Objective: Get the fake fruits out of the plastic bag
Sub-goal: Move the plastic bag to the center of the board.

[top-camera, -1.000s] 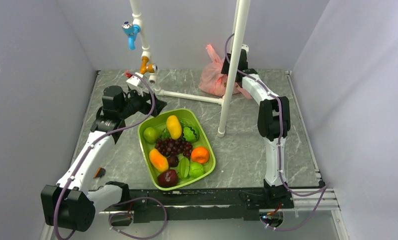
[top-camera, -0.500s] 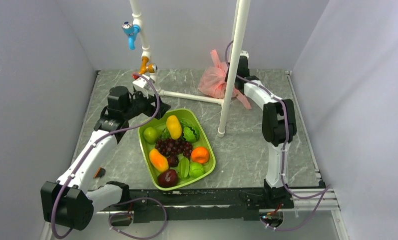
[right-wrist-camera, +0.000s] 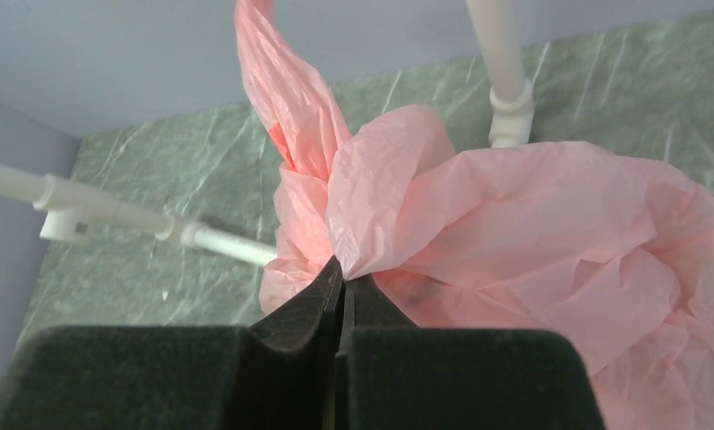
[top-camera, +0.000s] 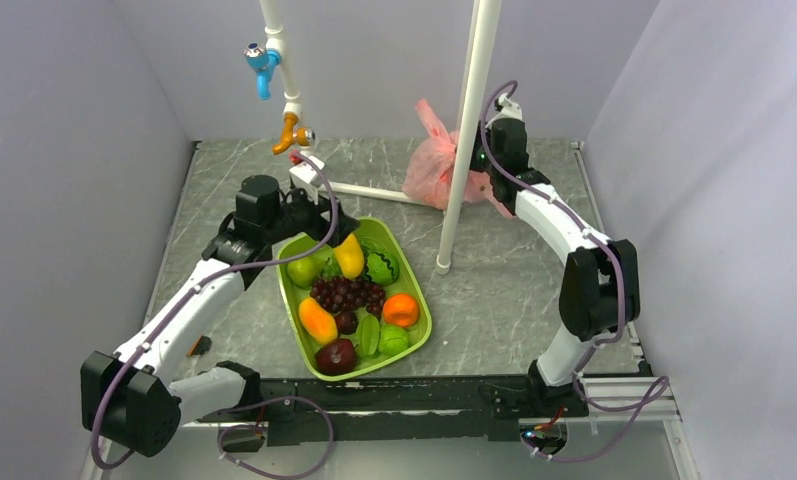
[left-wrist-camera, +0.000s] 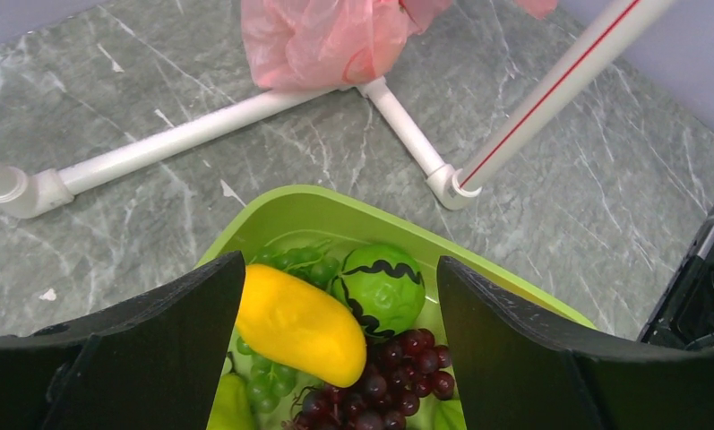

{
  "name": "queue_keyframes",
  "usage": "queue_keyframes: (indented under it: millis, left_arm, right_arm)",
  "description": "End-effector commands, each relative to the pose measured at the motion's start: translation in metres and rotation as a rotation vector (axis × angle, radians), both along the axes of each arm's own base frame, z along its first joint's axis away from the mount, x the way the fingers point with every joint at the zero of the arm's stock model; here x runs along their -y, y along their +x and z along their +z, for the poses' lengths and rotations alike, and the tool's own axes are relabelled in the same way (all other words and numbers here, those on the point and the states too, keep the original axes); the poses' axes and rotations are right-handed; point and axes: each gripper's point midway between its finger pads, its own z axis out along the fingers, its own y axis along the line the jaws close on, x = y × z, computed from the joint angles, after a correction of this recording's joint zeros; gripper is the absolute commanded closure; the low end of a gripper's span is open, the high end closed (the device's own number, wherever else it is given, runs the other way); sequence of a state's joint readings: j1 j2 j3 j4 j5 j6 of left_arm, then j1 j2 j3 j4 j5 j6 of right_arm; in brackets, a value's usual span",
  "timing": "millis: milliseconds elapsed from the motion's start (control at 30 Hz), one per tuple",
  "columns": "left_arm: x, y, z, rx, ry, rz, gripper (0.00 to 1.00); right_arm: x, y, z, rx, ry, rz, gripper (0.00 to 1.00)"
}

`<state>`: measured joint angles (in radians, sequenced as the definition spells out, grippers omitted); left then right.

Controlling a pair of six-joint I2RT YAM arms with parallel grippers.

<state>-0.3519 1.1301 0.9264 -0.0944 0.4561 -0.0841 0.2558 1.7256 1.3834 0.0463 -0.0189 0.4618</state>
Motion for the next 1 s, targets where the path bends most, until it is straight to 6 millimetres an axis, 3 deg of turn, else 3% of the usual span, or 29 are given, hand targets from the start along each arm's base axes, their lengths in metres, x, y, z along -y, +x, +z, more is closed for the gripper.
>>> queue_keyframes:
  millis: [0,100,167,300,333,433,533,633,767,967]
  left_arm:
    - [0.022,-0.001,0.023,0.096,0.003,-0.044,0.15]
    - [0.043,0.004,0.019,0.067,-0.020,-0.063,0.15]
    - [0.060,0.014,0.011,-0.002,-0.030,-0.080,0.16]
    - [0.100,0.037,0.012,-0.066,0.031,-0.077,0.17]
    - [0.107,0.043,0.010,-0.092,0.021,-0.080,0.19]
    - [0.118,0.058,-0.004,-0.174,-0.013,-0.034,0.24]
    - [0.120,0.056,-0.011,-0.228,-0.070,-0.008,0.23]
    - [0.120,0.034,-0.006,-0.239,-0.132,-0.035,0.20]
    - [0.122,-0.016,-0.007,-0.283,-0.166,-0.118,0.18]
    - [0.158,-0.107,-0.015,-0.269,-0.059,-0.282,0.19]
  right_arm:
    - [-0.011,-0.026,0.010,0.015,0.078,0.079,1.00]
    - [-0.002,-0.044,0.003,-0.011,0.069,0.058,1.00]
    - [0.014,-0.059,0.008,0.001,0.083,-0.015,1.00]
    - [0.043,-0.090,-0.003,-0.024,0.140,-0.176,1.00]
    - [0.059,-0.096,-0.007,-0.042,0.126,-0.258,1.00]
    - [0.089,-0.117,-0.006,-0.064,0.070,-0.388,1.00]
    - [0.107,-0.141,-0.003,-0.087,0.017,-0.448,1.00]
    - [0.113,-0.167,-0.006,-0.137,-0.004,-0.447,1.00]
    - [0.102,-0.204,-0.015,-0.199,-0.010,-0.328,1.00]
    - [0.086,-0.260,-0.034,-0.310,0.005,-0.171,1.00]
